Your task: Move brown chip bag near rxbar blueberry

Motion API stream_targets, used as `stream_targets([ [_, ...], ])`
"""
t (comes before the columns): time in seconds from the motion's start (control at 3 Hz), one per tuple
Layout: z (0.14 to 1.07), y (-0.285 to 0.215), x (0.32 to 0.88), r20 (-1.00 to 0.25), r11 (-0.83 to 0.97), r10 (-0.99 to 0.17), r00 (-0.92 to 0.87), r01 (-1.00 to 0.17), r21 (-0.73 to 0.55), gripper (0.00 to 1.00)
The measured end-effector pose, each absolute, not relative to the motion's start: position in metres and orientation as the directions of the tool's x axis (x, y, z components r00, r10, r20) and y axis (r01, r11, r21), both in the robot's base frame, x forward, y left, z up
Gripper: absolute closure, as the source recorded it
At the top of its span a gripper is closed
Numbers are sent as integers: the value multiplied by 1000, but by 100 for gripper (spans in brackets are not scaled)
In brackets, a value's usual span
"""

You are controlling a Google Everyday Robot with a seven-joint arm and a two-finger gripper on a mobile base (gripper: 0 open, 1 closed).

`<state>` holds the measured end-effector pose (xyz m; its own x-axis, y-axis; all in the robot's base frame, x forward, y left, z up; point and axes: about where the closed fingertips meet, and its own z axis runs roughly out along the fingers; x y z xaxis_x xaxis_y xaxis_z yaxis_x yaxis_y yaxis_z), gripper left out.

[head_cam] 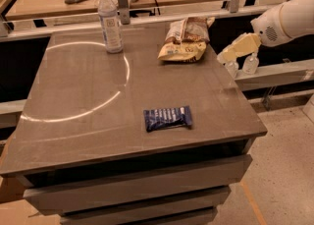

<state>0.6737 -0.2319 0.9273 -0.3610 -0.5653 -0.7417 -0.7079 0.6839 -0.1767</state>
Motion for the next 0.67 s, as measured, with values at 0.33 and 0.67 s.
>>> stream_targets([
  [0.33,910,-208,695,-786,698,-498,-366,-707,-113,0],
  [0.67,898,-193,710,-809,711,-450,-378,-700,-68,0],
])
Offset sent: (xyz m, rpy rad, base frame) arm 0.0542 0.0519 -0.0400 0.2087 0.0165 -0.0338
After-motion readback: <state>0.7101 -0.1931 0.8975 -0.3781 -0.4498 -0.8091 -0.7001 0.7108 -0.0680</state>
